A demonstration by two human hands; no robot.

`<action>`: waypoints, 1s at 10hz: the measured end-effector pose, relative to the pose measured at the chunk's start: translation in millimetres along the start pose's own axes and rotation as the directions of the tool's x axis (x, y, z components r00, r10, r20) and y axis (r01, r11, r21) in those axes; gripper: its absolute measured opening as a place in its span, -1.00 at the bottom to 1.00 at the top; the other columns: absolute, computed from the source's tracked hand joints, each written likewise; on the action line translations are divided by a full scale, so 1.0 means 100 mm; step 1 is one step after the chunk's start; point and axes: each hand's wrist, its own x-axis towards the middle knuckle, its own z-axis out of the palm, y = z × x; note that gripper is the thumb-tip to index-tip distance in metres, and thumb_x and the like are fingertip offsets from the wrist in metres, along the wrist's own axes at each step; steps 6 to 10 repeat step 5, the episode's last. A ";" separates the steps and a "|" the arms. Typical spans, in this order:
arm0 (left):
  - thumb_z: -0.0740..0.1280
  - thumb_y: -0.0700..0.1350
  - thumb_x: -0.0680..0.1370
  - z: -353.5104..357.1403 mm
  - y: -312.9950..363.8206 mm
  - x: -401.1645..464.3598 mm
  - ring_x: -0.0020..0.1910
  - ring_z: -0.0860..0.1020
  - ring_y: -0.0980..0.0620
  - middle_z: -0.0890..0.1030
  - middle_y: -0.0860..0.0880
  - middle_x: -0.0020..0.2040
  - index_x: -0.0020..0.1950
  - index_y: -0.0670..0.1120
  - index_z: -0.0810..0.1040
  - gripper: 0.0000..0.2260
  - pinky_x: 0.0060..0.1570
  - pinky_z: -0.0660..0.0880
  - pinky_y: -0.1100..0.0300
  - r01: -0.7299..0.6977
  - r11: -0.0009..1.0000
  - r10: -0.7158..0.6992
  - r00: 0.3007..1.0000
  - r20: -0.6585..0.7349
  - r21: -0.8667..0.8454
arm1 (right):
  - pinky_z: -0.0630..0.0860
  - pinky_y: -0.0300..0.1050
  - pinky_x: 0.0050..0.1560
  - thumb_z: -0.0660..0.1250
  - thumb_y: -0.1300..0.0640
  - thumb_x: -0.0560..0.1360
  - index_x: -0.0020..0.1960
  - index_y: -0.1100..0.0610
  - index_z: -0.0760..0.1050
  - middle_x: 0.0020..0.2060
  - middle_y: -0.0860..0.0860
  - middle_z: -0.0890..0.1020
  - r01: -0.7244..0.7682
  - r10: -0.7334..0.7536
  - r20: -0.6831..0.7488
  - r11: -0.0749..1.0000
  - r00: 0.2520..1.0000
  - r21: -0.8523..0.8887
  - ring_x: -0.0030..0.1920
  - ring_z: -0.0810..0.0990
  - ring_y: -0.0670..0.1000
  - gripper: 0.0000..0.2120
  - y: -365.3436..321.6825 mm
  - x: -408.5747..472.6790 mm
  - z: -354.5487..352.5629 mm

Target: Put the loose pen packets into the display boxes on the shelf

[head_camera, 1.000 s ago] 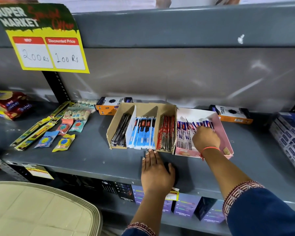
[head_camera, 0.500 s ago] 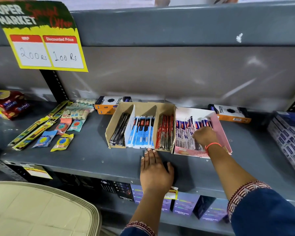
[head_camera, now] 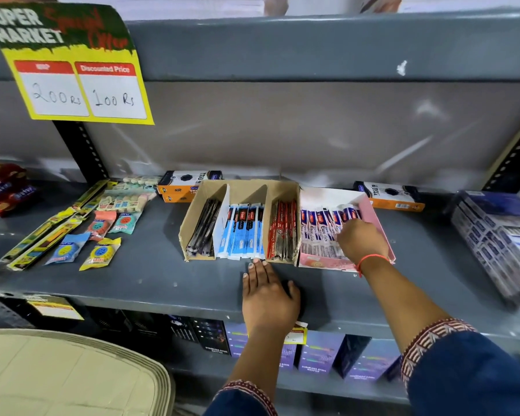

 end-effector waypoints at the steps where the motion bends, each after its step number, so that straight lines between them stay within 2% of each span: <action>1: 0.02 0.08 0.57 -0.01 -0.01 -0.01 0.51 -0.03 -0.13 0.05 -0.23 0.53 0.48 -0.26 -0.07 -0.38 0.47 -0.16 0.05 -0.002 1.000 0.002 1.000 0.019 0.001 | 0.54 0.07 -0.02 0.13 0.27 0.50 0.08 0.23 0.53 0.02 0.24 0.63 0.033 -0.037 -0.117 0.999 0.992 -0.036 0.05 0.60 0.25 -0.75 0.05 -0.18 -0.08; 2: 0.00 0.07 0.59 -0.04 -0.01 0.00 0.51 -0.06 -0.15 0.00 -0.25 0.53 0.47 -0.29 -0.12 -0.38 0.47 -0.16 0.03 -0.017 0.999 0.014 0.998 0.068 0.038 | 0.55 0.02 -0.08 0.14 0.36 0.45 0.04 0.20 0.54 -0.03 0.21 0.64 0.059 -0.065 -0.170 0.998 0.983 -0.037 -0.04 0.61 0.25 -0.72 0.13 -0.36 -0.14; 3: -0.05 0.09 0.61 -0.12 -0.05 -0.02 0.51 -0.10 -0.15 -0.06 -0.23 0.53 0.47 -0.27 -0.17 -0.40 0.46 -0.17 0.03 -0.064 0.996 0.054 0.989 0.134 0.070 | 0.48 -0.04 -0.18 0.12 0.36 0.46 0.03 0.21 0.52 -0.04 0.21 0.63 0.081 -0.090 -0.190 0.995 0.978 -0.055 -0.17 0.55 0.21 -0.74 0.21 -0.53 -0.20; 4: -0.06 0.09 0.62 -0.22 -0.15 -0.09 0.51 -0.09 -0.12 -0.08 -0.20 0.54 0.48 -0.23 -0.18 -0.41 0.46 -0.15 0.05 -0.102 0.992 0.090 0.983 0.162 0.071 | 0.50 -0.03 -0.12 0.10 0.30 0.51 0.12 0.22 0.48 0.04 0.21 0.61 0.083 -0.098 -0.180 0.993 0.979 -0.089 -0.02 0.58 0.24 -0.74 0.28 -0.64 -0.25; 5: -0.08 0.08 0.62 -0.40 -0.12 -0.20 0.52 -0.06 -0.10 -0.05 -0.19 0.54 0.49 -0.22 -0.14 -0.44 0.46 -0.14 0.07 -0.140 0.988 0.132 0.985 0.109 0.072 | 0.51 0.03 -0.02 0.06 0.21 0.56 0.32 0.16 0.36 0.15 0.20 0.56 0.138 -0.151 -0.216 0.988 0.965 -0.074 0.10 0.55 0.25 -0.65 0.31 -0.78 -0.32; 10: -0.08 0.08 0.62 -0.40 -0.12 -0.20 0.52 -0.06 -0.10 -0.05 -0.19 0.54 0.49 -0.22 -0.14 -0.44 0.46 -0.14 0.07 -0.140 0.988 0.132 0.985 0.109 0.072 | 0.51 0.03 -0.02 0.06 0.21 0.56 0.32 0.16 0.36 0.15 0.20 0.56 0.138 -0.151 -0.216 0.988 0.965 -0.074 0.10 0.55 0.25 -0.65 0.31 -0.78 -0.32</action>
